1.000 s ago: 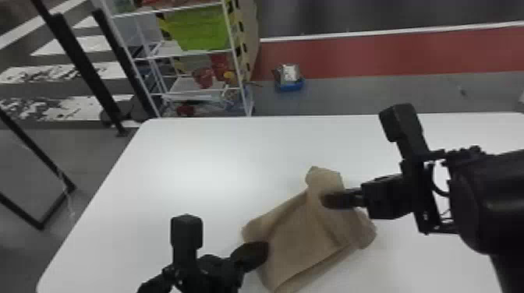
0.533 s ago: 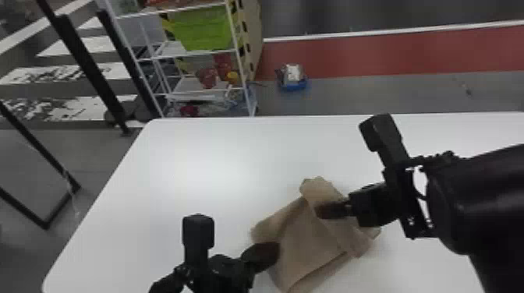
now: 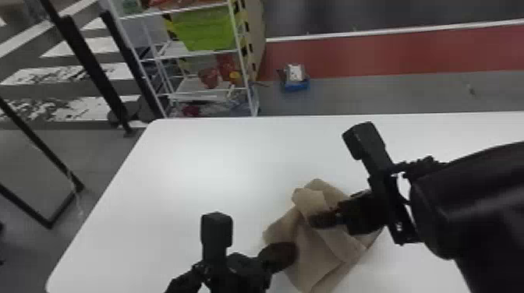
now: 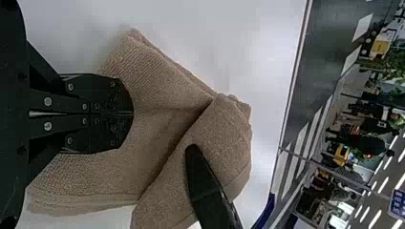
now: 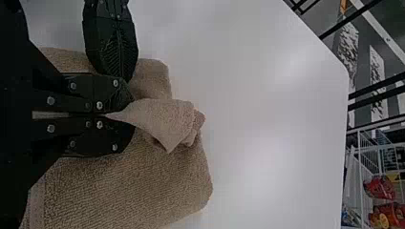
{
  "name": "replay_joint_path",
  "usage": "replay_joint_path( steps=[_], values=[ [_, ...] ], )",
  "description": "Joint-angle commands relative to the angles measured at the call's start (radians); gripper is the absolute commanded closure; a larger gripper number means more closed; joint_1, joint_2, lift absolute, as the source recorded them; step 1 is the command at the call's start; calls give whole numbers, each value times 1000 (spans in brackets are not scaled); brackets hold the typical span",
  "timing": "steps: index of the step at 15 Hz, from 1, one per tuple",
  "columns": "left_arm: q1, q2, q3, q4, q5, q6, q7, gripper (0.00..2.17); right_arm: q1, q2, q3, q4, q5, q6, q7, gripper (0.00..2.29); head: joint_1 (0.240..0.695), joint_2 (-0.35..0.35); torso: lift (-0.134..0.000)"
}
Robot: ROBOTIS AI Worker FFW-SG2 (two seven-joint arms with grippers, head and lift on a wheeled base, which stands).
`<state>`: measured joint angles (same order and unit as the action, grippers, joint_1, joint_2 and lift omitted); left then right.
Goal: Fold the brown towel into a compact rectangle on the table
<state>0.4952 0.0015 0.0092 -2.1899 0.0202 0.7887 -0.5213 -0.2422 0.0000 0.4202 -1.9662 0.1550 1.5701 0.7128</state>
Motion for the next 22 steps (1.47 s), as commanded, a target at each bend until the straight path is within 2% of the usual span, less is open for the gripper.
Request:
replay_joint_path(
  steps=[1,10,11,12,13,14,17,20,22],
  values=[
    [-3,-4,-20,1,-3,2,3,1825,-14,1,9,35,-8,2,-6,1298,695,210,-124],
    [-9,-4,-57,1,-12,11,10,1825,-32,1,45,84,-37,2,-24,1278,695,195,-124],
    [-9,-4,-57,1,-12,11,12,1825,-32,1,46,98,-38,2,-27,1146,695,193,-124],
    [-9,-4,-57,2,-12,11,12,1828,-32,1,49,104,-43,2,-38,765,695,192,-124],
    [-10,-4,-55,4,-12,11,12,1828,-32,1,52,109,-43,2,-39,289,695,189,-124],
    [-10,-4,-54,7,-11,8,10,1828,-28,1,52,109,-46,2,-39,19,695,188,-124],
    [-10,-4,-44,12,-5,8,9,1835,-2,1,45,84,-71,2,-38,26,695,196,-124],
    [-7,-4,-32,6,1,5,7,1835,38,1,26,4,-57,2,-36,46,695,210,-124],
    [-4,-4,-17,1,6,5,3,1835,80,1,-35,-68,-88,2,-12,46,695,215,-124]
  ],
)
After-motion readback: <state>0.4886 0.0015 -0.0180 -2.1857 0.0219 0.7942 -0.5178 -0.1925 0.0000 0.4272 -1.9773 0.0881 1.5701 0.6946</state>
